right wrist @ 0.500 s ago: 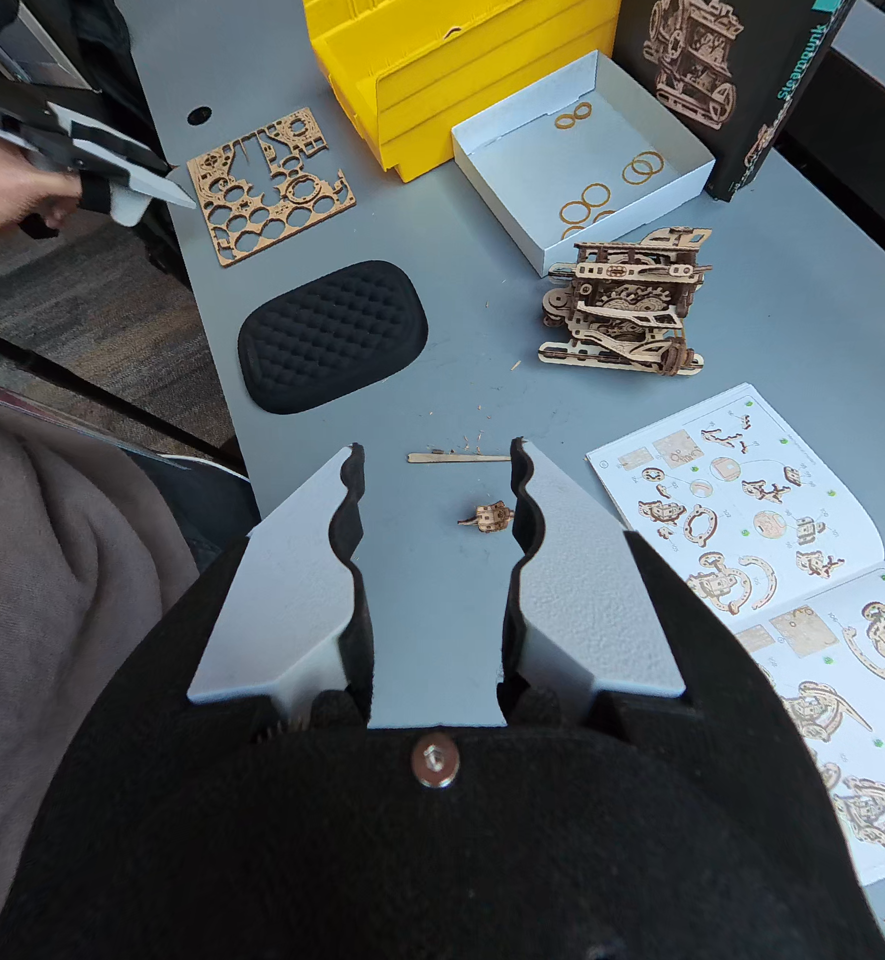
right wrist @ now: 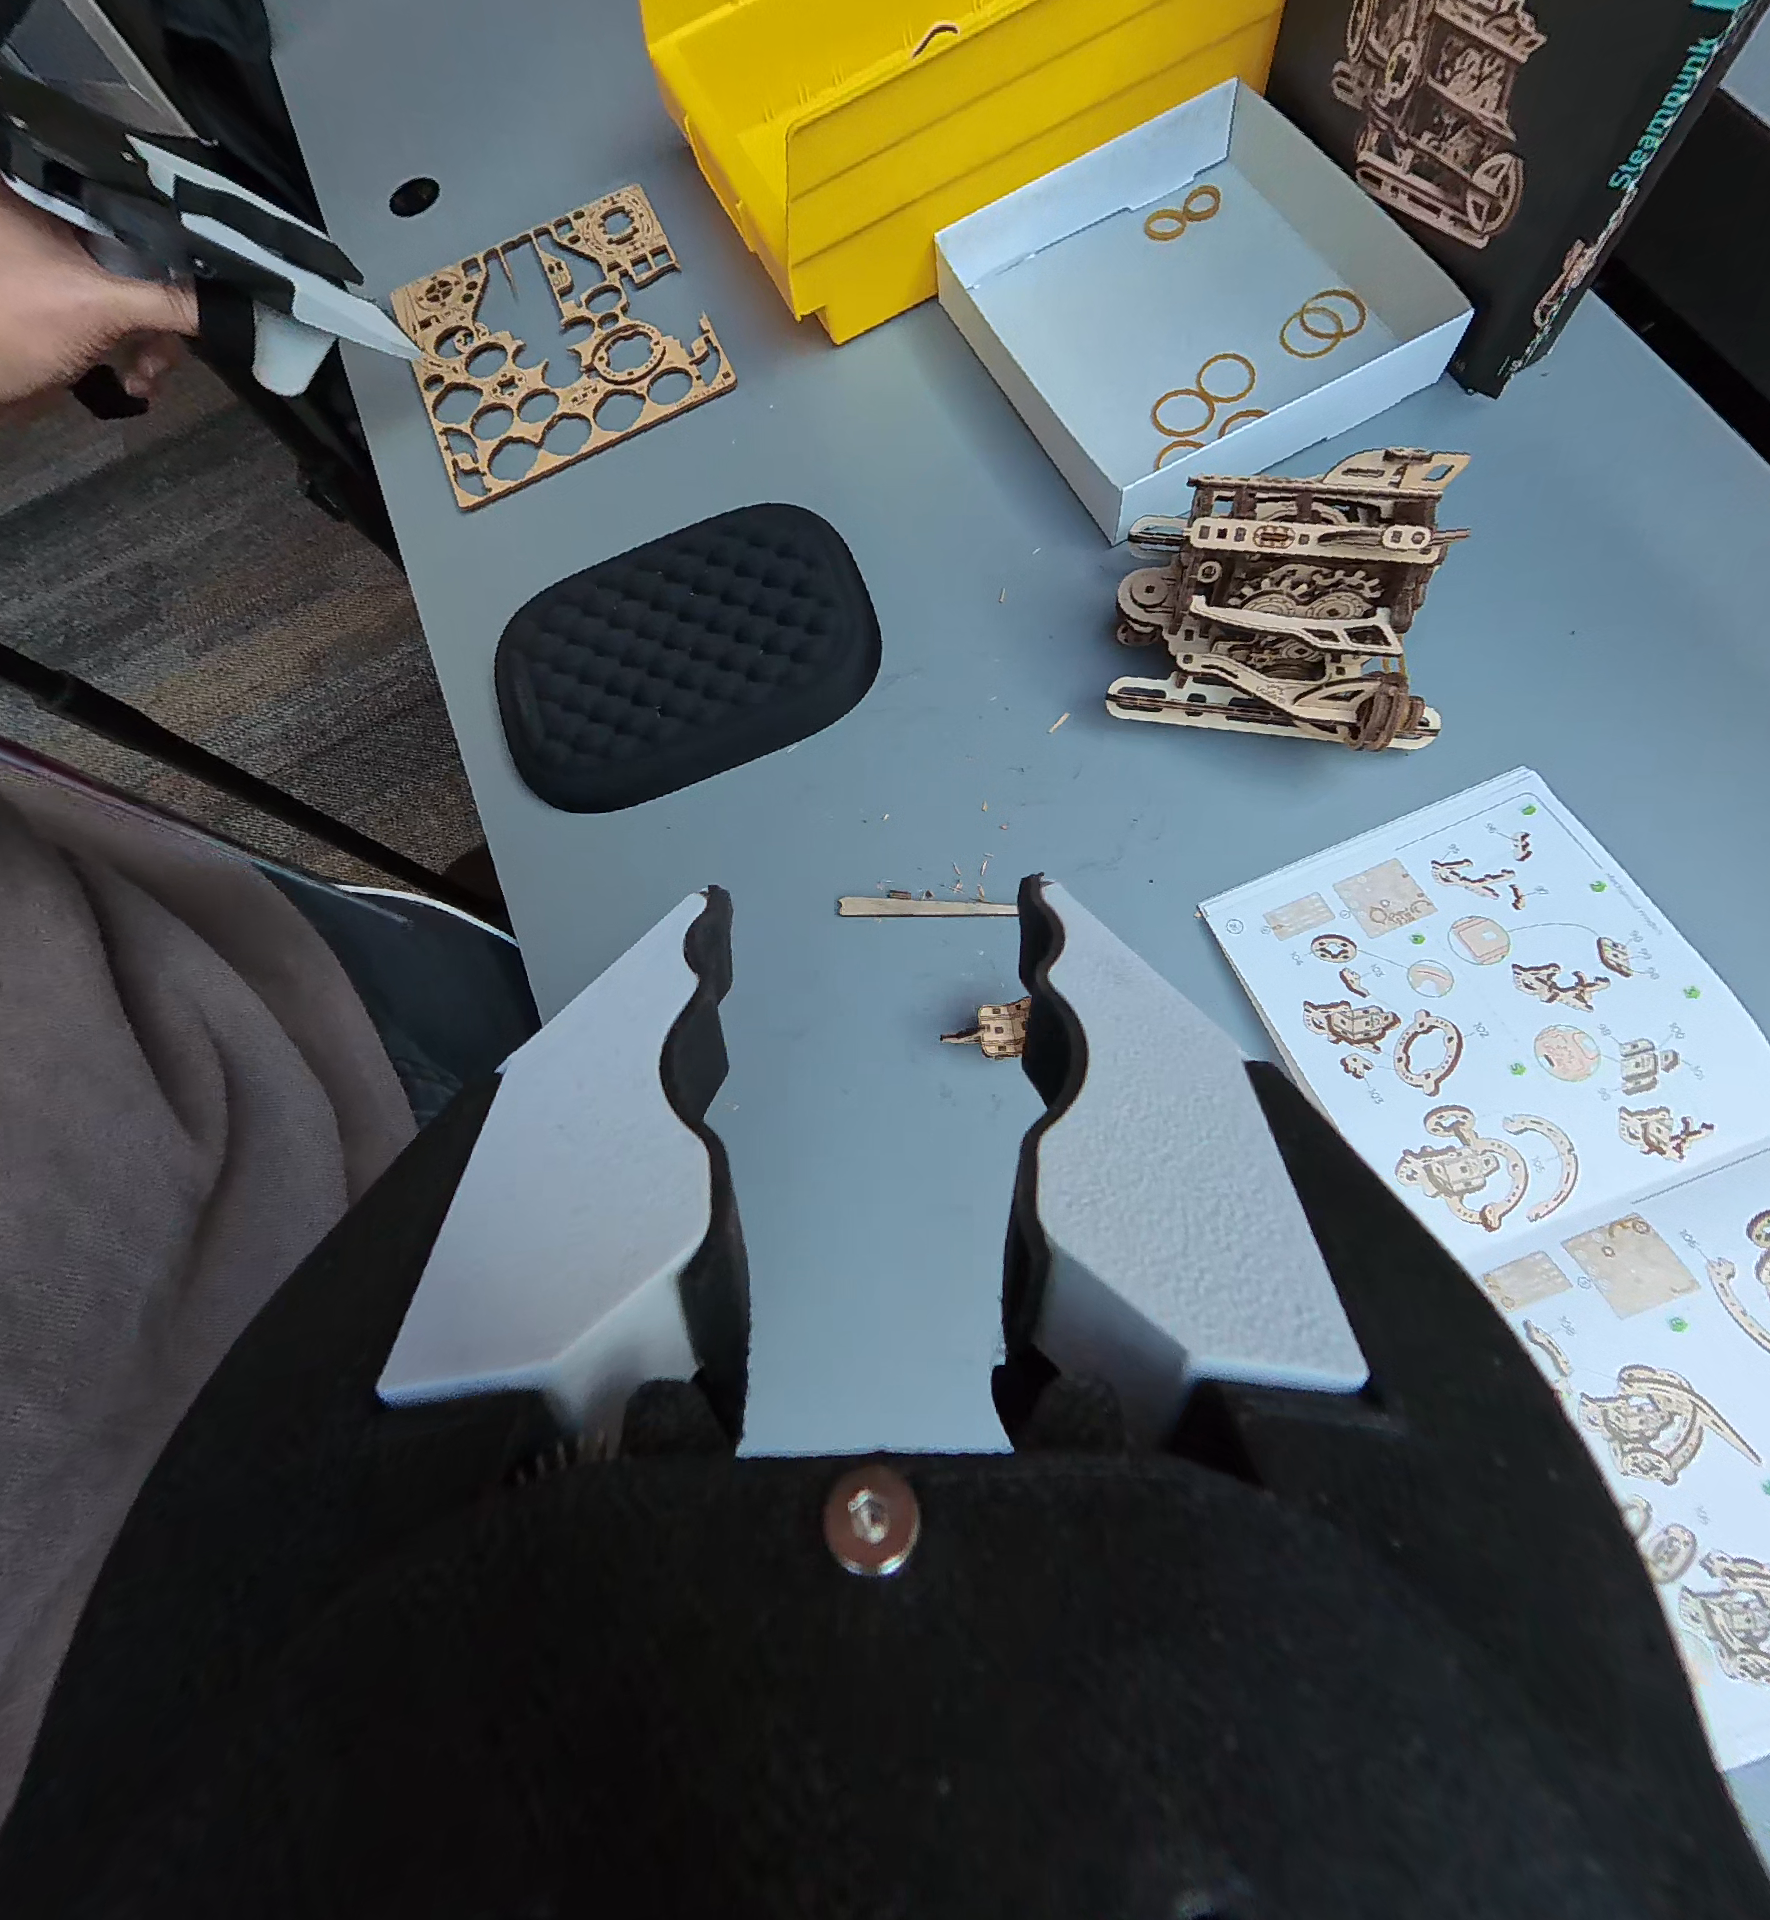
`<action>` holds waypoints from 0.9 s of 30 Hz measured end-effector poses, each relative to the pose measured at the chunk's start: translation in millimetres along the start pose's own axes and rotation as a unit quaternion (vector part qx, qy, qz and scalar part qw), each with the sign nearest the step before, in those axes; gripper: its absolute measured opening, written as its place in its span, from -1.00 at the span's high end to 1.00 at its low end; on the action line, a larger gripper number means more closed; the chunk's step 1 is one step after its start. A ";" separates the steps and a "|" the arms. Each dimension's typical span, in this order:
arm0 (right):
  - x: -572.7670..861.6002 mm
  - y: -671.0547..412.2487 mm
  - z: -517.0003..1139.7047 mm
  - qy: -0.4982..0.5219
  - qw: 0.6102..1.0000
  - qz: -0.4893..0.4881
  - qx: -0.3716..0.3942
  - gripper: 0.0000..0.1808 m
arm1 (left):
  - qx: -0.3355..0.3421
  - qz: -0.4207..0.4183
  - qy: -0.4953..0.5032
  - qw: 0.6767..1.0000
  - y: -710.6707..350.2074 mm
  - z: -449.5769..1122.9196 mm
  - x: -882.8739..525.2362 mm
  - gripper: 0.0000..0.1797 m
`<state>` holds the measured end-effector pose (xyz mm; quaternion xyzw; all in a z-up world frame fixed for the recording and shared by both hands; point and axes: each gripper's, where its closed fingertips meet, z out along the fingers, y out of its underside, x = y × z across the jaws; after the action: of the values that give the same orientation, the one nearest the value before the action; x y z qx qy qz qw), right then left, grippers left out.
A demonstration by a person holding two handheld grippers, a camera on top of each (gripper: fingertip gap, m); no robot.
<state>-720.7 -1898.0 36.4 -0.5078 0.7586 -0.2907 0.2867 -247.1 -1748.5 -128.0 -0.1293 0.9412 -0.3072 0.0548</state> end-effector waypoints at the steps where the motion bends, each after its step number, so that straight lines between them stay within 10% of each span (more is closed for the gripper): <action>1: 1.0 -0.7 1.4 -0.001 1.000 0.001 0.000 0.39 | 0.001 0.002 0.002 1.000 -0.6 -0.3 1.7 0.18; 18: 17.5 -5.6 12.8 0.045 0.998 0.019 0.042 0.38 | 0.138 0.211 0.272 0.929 -141.6 -19.2 290.0 0.18; 27: 19.1 21.8 -0.2 0.045 0.997 0.056 0.038 0.39 | 0.044 0.317 0.262 0.911 -198.5 44.2 406.1 0.10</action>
<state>-740.2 -1909.1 17.8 -0.4395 0.7867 -0.3252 0.2868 -587.5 -2040.3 -55.6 0.2631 0.8988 -0.3378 -0.0935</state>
